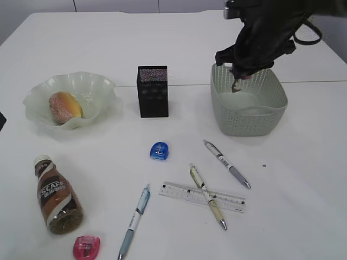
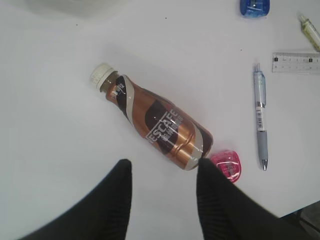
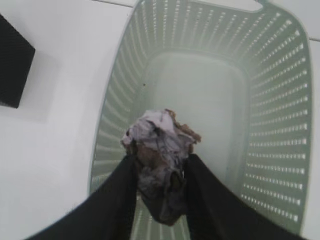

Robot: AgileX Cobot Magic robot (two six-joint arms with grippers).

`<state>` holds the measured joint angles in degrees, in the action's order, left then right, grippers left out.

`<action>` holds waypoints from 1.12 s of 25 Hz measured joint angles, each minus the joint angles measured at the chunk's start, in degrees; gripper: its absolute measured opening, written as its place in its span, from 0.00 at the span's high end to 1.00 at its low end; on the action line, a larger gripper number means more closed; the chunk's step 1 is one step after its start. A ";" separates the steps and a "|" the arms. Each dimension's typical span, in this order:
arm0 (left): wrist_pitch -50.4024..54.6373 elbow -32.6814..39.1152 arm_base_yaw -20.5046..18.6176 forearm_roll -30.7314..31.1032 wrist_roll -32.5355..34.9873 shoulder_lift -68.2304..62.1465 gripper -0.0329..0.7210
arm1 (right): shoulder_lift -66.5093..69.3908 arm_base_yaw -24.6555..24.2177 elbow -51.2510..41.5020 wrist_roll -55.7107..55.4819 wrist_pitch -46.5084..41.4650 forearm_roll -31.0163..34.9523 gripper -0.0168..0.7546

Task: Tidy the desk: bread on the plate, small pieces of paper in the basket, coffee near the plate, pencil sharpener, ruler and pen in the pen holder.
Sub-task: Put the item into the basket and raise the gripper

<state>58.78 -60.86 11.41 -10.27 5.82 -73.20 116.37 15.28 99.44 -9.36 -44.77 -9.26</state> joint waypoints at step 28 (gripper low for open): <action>-5.56 0.00 0.00 0.47 0.00 0.00 0.54 | -0.76 0.00 5.23 10.00 -25.17 13.84 0.25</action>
<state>53.22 -60.86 11.41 -9.80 5.82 -73.20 115.62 15.28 104.67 0.64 -69.94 4.58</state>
